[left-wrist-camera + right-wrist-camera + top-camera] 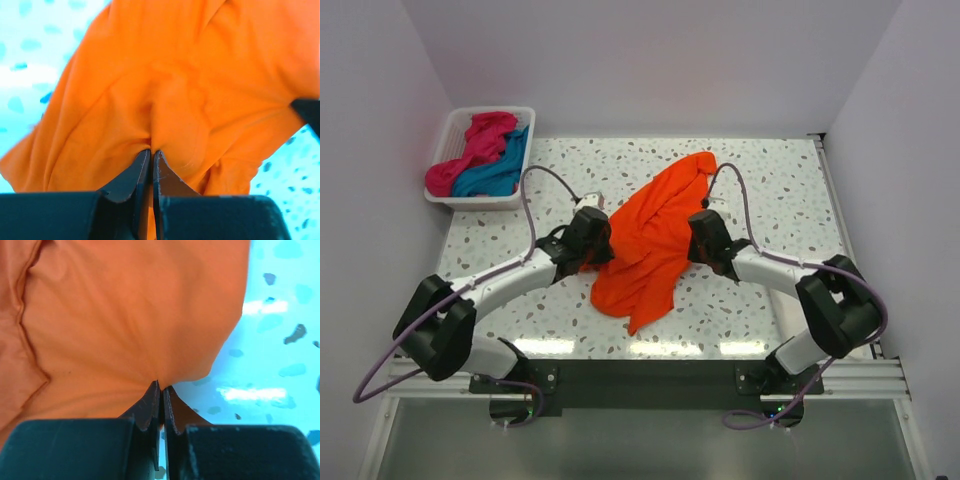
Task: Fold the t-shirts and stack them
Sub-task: Flatten the tshirt out
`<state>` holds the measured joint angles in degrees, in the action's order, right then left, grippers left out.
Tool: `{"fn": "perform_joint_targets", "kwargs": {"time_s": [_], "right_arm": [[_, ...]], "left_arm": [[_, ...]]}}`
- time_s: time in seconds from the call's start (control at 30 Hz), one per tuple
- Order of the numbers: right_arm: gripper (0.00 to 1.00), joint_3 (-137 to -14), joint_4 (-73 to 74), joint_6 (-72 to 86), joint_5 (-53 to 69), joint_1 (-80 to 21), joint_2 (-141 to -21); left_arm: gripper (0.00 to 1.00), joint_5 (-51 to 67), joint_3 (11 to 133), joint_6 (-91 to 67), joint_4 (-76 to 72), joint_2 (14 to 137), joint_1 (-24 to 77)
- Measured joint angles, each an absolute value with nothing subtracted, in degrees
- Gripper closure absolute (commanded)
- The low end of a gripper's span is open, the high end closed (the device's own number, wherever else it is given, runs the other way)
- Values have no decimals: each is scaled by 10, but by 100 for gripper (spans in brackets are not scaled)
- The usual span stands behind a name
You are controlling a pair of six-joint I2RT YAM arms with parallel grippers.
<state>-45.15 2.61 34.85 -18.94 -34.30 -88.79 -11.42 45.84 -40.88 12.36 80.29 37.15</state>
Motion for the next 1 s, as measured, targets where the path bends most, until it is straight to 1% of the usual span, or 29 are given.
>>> {"fn": "perform_joint_targets", "kwargs": {"time_s": [0.13, 0.33, 0.4, 0.47, 0.6, 0.67, 0.7, 0.73, 0.8, 0.83, 0.87, 0.9, 0.93, 0.97, 1.0], "right_arm": [[100, -422, 30, 345, -185, -319, -853], [100, -375, 42, 340, -183, -276, -781], [100, -364, 50, 340, -182, -268, -758], [100, -353, 54, 341, -171, -267, -737], [100, -329, 64, 346, -151, -267, -694], [100, -317, 71, 352, -136, -267, -672], [100, -314, 74, 355, -127, -267, -664], [100, -311, 74, 361, -118, -269, -656], [100, -310, 69, 379, -101, -283, -649], [100, -310, 57, 389, -94, -298, -650], [97, -313, 50, 397, -91, -319, -654], [93, -317, 52, 401, -93, -337, -660], [88, -325, 52, 404, -91, -358, -674], [79, -338, 55, 405, -88, -375, -695], [65, -353, 61, 406, -84, -385, -714]], "left_arm": [[94, -121, 507, -406, 130, 790, 356], [97, -99, 558, -397, 131, 795, 270], [100, -98, 594, -394, 132, 820, 243], [100, -94, 640, -390, 134, 857, 226], [100, -83, 798, -381, 139, 990, 182], [100, -74, 907, -378, 158, 1075, 157], [100, -67, 992, -373, 165, 1136, 142], [97, -60, 1070, -368, 170, 1192, 130], [85, -40, 1260, -364, 199, 1317, 110], [69, -20, 1346, -364, 199, 1376, 103], [59, -2, 1397, -365, 180, 1419, 95], [49, 13, 1409, -376, 167, 1436, 89], [33, 31, 1386, -385, 147, 1439, 81], [30, 50, 1352, -395, 129, 1435, 71], [28, 64, 1322, -404, 111, 1433, 65]]}}
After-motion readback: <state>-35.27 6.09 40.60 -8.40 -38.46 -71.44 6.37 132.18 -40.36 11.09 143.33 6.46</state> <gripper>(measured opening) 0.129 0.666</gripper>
